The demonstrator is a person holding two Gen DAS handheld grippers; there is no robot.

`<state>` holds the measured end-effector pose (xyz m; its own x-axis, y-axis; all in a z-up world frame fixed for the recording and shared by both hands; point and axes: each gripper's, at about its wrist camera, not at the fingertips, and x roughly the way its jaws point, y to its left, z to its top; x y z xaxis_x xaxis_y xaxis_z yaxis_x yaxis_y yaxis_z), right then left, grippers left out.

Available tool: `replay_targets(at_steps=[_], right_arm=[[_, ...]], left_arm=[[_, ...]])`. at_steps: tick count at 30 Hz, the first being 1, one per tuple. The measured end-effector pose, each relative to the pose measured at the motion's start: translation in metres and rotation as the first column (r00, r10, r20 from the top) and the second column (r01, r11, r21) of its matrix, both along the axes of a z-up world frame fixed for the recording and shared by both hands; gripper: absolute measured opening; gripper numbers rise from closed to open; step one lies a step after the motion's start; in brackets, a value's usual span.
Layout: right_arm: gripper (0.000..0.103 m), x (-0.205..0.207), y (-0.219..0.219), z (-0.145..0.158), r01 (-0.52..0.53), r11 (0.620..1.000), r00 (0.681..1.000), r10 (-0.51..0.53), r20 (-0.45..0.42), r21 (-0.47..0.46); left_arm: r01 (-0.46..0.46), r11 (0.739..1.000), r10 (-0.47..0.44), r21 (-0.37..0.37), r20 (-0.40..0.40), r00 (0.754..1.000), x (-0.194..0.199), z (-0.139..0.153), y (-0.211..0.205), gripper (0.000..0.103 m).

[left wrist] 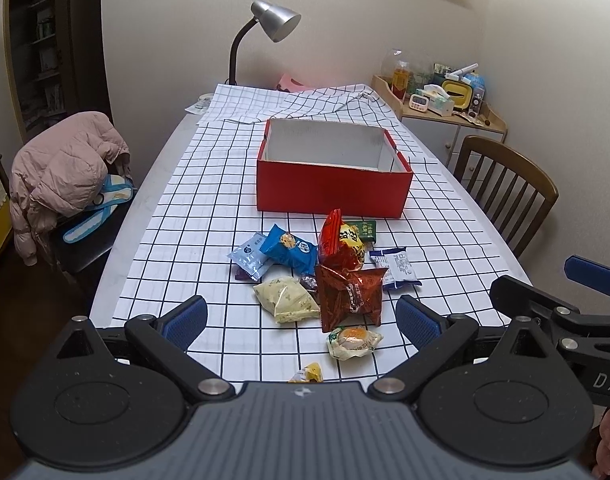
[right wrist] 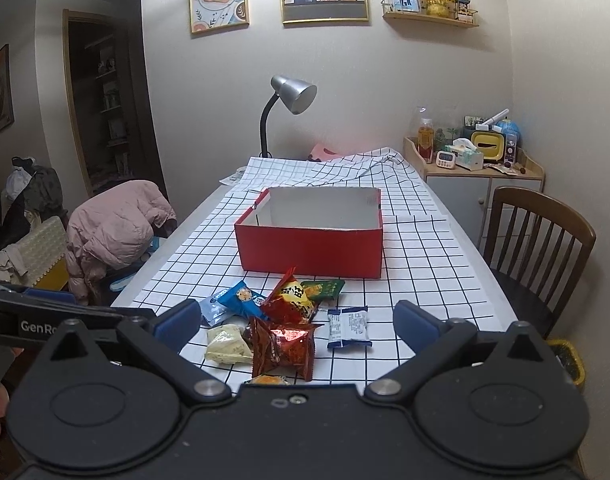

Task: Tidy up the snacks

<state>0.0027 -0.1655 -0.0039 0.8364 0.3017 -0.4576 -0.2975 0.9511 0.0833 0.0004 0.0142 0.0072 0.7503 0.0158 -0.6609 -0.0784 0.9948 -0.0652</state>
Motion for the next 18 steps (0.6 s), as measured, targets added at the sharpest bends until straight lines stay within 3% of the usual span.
replay_targets(at_steps=[18], right_arm=[[0.102, -0.0020, 0.0015, 0.0032, 0.002, 1.000, 1.000, -0.002, 0.013, -0.006]], left_arm=[[0.003, 1.000, -0.003, 0.004, 0.014, 1.000, -0.0031, 0.0019, -0.0038, 0.101]])
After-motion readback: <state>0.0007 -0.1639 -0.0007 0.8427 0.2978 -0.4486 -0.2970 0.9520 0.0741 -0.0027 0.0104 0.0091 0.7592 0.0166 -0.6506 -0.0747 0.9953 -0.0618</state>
